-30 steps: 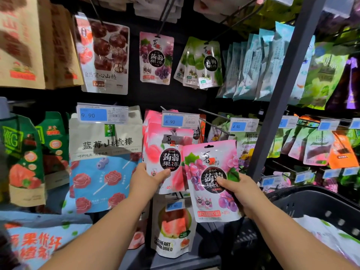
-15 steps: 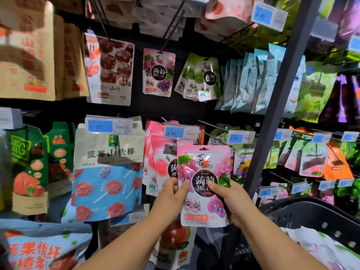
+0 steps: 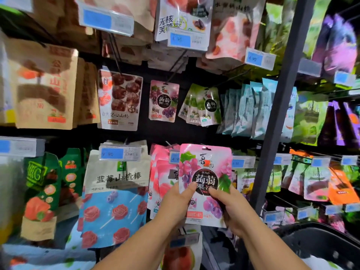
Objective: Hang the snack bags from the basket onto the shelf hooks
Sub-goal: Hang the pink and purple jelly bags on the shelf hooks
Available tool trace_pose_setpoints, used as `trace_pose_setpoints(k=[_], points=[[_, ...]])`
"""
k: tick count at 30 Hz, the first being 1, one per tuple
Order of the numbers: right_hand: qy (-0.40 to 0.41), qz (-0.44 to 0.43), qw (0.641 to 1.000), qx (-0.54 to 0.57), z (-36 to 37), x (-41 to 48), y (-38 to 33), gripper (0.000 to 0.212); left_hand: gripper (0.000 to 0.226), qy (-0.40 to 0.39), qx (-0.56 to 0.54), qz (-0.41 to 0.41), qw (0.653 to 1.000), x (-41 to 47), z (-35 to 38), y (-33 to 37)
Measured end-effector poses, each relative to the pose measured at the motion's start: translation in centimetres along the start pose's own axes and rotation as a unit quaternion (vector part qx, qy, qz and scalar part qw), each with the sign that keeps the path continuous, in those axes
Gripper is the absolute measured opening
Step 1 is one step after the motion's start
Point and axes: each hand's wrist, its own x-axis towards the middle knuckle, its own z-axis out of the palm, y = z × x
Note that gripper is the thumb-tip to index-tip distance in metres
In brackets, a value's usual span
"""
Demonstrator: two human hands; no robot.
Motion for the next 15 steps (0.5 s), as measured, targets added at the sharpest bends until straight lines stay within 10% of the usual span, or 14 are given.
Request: trace_pose_setpoints(k=[8,15], points=[[-0.001,-0.048,0.999,0.015,1.7,1.6,-4.0,0.024,0.067,0.021,-0.068,0.039,0.997,2.2,-1.9,4.3],[0.046,-0.114,0.992,0.038,4.2,4.3,-8.8,0.009,0.046,0.026,-0.089,0.081,0.992,4.4,-3.5,9.7]])
